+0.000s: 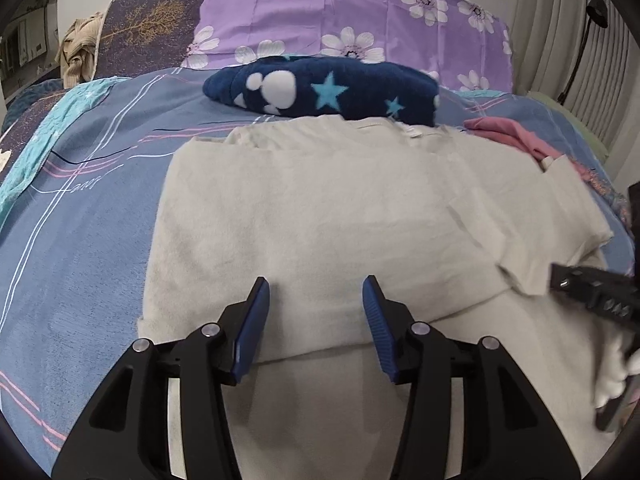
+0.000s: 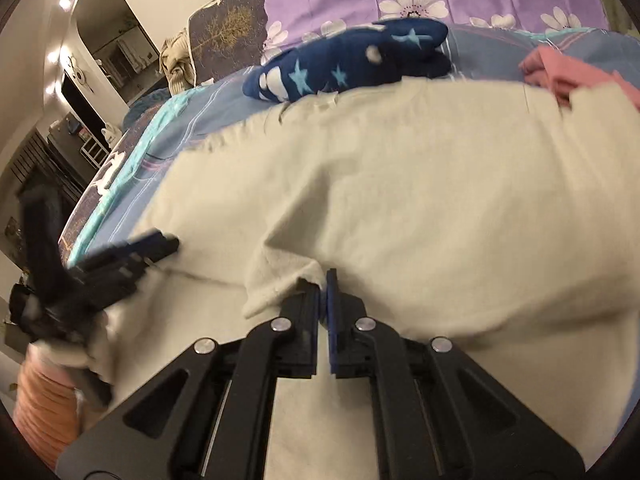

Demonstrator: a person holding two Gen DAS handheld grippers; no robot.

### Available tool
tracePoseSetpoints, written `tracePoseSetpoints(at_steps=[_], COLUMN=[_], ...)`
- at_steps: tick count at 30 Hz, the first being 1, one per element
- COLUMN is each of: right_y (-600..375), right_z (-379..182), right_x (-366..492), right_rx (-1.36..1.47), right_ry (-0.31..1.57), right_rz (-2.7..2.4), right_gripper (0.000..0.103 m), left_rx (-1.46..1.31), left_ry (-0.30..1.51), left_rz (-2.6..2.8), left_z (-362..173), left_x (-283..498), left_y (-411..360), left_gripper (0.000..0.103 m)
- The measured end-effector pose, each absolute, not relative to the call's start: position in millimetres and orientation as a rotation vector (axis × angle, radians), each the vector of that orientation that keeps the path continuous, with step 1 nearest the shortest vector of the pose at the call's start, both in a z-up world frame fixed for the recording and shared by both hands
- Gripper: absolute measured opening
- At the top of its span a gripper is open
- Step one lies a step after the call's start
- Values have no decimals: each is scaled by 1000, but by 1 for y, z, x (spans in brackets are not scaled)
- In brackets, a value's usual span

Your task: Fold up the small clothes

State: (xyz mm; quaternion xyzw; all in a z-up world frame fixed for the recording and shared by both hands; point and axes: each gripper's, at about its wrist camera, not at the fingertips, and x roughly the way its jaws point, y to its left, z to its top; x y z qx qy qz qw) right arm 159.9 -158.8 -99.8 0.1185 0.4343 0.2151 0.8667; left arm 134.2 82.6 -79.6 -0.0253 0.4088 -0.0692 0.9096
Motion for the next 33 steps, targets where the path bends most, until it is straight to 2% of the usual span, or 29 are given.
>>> tracePoseSetpoints(at_steps=[6,12,16,17,18,19,20,22,24,28,30,32,33], right_y=[-170,-175,-176,-176,-176,-176,-176,-177,-185,-202,-210,-216,-223], right_z=[-103,-107,-109,-109,-109,-109,-108,-106,-95,-66,-68,-81,-94], right_x=[157,154,154,154,153,153,152,151,142,125,125,130,137], right_rx=[311,350,357,356,355,355,355,359,369,288,278,291,316], right_ry=[902,891,886,884,883,881,878,865,800,681,714,769,818], right_rz=[458,471,474,474,474,473,474,473,463,453,437,390,331], right_gripper=[4,4,4,4,4,5,5,14,39,39,31,28,22], left_rx=[-269,-390,-521,-534,-540,-537,-522,-444,-370,-247,-223,-204,-191], left_ry=[869,1033,1069,1070,1072,1075,1067,1010,943,797,748,709,695], left_rz=[-454,-552,-547,-545,-548,-552,-545,-532,-523,-486,-455,-424,-406], left_z=[-59,-85,-95,-96,-96,-96,-93,-73,-50,9,30,45,51], left_x=[137,161,178,179,183,186,188,189,188,183,183,181,180], left_y=[46,6,-2,-4,-8,-12,-17,-26,-29,-13,2,17,24], left_gripper=[54,54,54,45,14,5,5,4,4,4,4,4,4])
